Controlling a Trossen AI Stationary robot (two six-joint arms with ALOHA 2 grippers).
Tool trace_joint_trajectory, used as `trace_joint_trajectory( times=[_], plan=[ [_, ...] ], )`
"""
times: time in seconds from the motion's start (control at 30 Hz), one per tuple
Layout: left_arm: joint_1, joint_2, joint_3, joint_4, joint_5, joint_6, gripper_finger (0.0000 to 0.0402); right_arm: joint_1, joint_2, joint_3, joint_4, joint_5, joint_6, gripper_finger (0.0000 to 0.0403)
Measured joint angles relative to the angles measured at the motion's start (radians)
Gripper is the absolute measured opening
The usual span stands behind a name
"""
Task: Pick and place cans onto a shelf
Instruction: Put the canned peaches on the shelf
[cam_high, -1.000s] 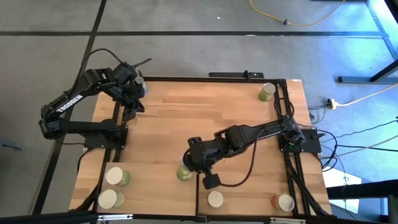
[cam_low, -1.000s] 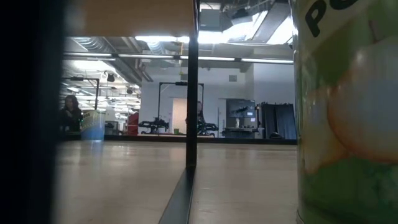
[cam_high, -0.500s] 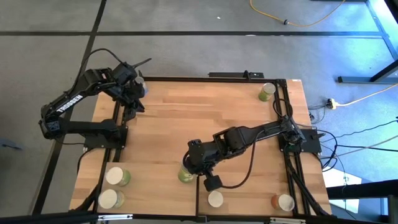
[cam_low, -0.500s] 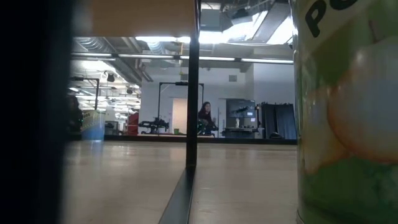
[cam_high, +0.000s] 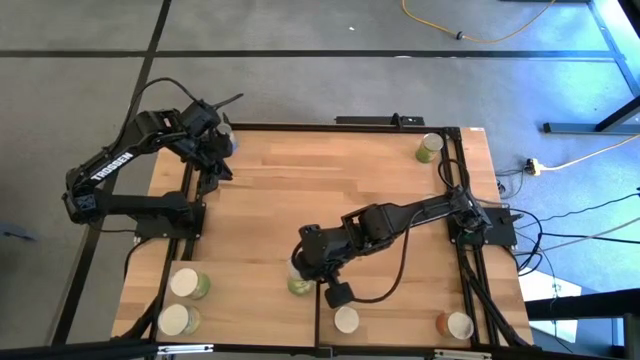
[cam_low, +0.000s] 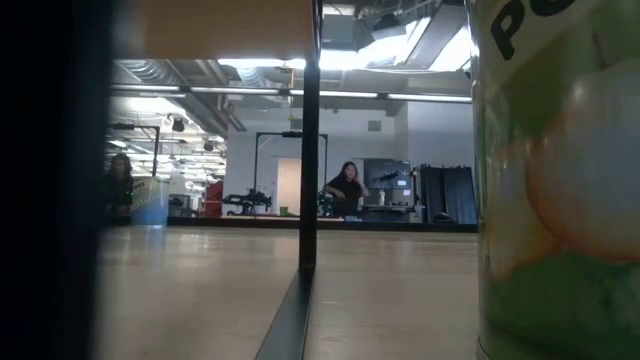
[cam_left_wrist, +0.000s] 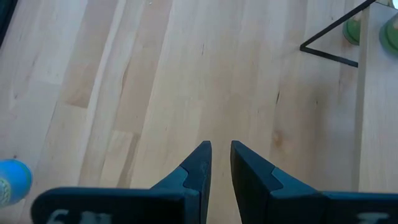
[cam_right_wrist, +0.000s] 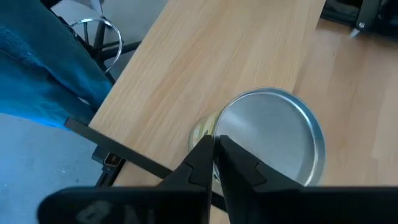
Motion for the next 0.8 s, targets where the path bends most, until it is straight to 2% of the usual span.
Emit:
trace_joint_trajectory(
  times=[0.53, 0.63, 0.8],
  plan=[
    [0.0, 0.0, 0.0, 0.0, 0.0, 0.025, 0.0053, 0.002, -0.004, 0.022, 0.025, 0.006, -0.029, 0.0031],
    [0.0, 0.0, 0.0, 0.0, 0.0, 0.025, 0.0053, 0.002, -0.014, 0.022, 0.048, 0.012, -0.052, 0.0019],
    [0.0, -0.002, 0.0, -0.002, 0.002, 0.024, 0.0053, 0.003, -0.046, 0.022, 0.027, 0.096, -0.017, 0.0006]
  ],
)
